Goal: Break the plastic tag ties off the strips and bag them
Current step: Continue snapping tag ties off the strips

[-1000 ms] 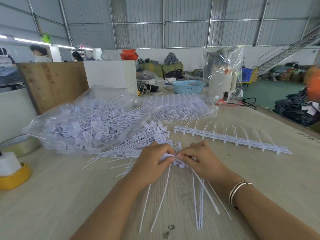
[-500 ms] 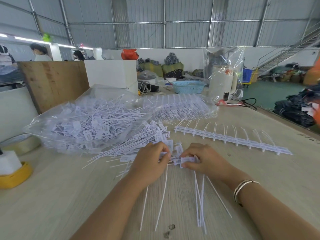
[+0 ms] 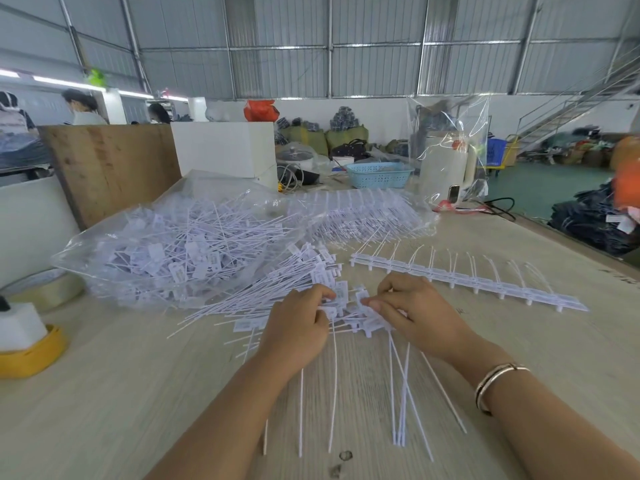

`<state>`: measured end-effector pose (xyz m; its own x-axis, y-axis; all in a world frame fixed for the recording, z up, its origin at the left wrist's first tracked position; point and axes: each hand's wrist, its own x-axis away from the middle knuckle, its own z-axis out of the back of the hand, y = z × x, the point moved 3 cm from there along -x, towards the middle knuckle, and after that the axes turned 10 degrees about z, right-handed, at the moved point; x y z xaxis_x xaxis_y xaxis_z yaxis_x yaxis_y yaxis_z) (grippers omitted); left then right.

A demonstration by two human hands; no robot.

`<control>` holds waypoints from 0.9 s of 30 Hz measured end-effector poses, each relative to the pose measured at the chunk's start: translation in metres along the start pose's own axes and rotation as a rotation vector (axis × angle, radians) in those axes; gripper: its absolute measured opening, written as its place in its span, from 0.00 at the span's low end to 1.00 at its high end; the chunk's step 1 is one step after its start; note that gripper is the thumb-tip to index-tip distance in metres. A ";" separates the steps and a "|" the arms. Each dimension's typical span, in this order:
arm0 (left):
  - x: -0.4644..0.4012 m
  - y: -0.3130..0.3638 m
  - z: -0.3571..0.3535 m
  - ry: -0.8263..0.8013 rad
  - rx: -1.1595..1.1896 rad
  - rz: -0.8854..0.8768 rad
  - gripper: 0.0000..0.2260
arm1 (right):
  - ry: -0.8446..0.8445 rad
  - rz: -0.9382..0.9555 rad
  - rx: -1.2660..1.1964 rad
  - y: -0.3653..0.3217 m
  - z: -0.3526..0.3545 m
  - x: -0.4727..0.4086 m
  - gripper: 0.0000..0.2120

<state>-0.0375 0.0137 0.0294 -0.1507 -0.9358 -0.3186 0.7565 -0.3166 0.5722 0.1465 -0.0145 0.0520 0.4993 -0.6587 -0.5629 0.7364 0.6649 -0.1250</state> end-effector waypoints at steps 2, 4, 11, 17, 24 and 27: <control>-0.001 0.001 0.000 -0.011 0.001 -0.002 0.13 | 0.028 0.031 -0.004 -0.010 -0.002 -0.001 0.11; -0.001 0.002 -0.003 -0.041 0.040 -0.020 0.14 | 0.008 0.025 -0.009 -0.018 -0.010 -0.004 0.11; 0.002 0.005 -0.009 -0.078 0.122 -0.120 0.16 | -0.043 0.021 0.008 -0.023 -0.026 -0.005 0.16; 0.004 0.011 -0.009 -0.074 0.184 -0.210 0.15 | 0.010 -0.017 0.005 -0.021 -0.023 -0.005 0.11; 0.001 0.005 0.001 -0.032 -0.035 -0.141 0.07 | 0.000 -0.014 -0.001 -0.015 -0.021 -0.004 0.09; 0.002 0.003 -0.001 -0.050 -0.110 -0.115 0.13 | -0.009 -0.041 -0.017 -0.012 -0.021 -0.003 0.08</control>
<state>-0.0352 0.0112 0.0299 -0.2698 -0.9017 -0.3379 0.7970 -0.4061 0.4471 0.1264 -0.0133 0.0376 0.4735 -0.6885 -0.5493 0.7483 0.6434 -0.1615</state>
